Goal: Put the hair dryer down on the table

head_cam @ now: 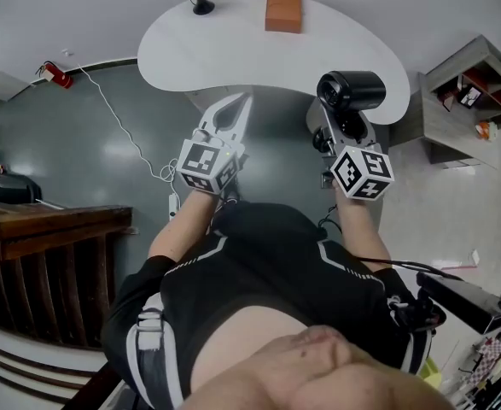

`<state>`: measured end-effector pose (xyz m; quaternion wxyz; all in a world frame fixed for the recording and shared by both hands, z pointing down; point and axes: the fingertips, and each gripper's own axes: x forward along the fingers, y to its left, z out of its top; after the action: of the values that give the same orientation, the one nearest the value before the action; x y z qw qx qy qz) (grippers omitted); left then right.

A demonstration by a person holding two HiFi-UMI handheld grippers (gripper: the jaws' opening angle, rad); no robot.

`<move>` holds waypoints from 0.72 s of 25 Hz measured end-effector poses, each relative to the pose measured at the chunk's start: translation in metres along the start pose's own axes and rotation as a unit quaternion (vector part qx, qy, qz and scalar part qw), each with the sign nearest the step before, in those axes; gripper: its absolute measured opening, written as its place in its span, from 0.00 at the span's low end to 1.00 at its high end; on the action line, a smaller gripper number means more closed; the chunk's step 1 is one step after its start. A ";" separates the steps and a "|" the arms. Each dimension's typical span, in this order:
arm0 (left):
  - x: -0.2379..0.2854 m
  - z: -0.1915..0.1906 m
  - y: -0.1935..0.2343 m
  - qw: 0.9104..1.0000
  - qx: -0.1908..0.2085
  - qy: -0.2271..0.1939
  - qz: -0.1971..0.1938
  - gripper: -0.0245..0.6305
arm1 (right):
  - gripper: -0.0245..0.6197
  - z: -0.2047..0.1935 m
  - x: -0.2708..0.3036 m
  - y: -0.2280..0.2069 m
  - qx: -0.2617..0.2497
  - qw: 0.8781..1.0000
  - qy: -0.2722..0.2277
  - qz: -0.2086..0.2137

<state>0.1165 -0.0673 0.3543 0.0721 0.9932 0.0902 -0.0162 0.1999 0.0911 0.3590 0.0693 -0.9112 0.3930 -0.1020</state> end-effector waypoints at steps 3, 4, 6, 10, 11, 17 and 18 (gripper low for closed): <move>0.008 0.001 0.032 1.000 -0.004 0.004 -0.001 0.09 | 0.44 0.001 0.029 0.010 0.006 1.000 0.002 -0.005; 0.010 0.000 0.042 1.000 -0.007 0.006 0.000 0.09 | 0.44 0.000 0.037 0.013 0.008 1.000 0.003 -0.006; 0.014 0.002 0.060 1.000 -0.009 0.007 0.000 0.09 | 0.44 0.000 0.054 0.018 0.015 1.000 0.006 -0.009; 0.024 0.006 0.090 1.000 -0.002 0.006 -0.004 0.09 | 0.44 -0.002 0.084 0.026 0.025 1.000 0.009 -0.015; 0.027 0.006 0.097 1.000 -0.003 0.007 -0.005 0.09 | 0.44 -0.003 0.090 0.027 0.026 0.999 0.010 -0.018; 0.039 0.005 0.131 1.000 -0.005 0.014 -0.019 0.09 | 0.44 -0.005 0.123 0.034 0.025 0.999 0.015 -0.032; 0.040 0.005 0.137 1.000 -0.005 0.013 -0.022 0.09 | 0.44 -0.006 0.129 0.035 0.024 0.999 0.015 -0.034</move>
<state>0.1805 -0.1942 0.3667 0.0751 0.9908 0.1127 -0.0040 0.2599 -0.0272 0.3742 0.0820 -0.9205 0.3601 -0.1276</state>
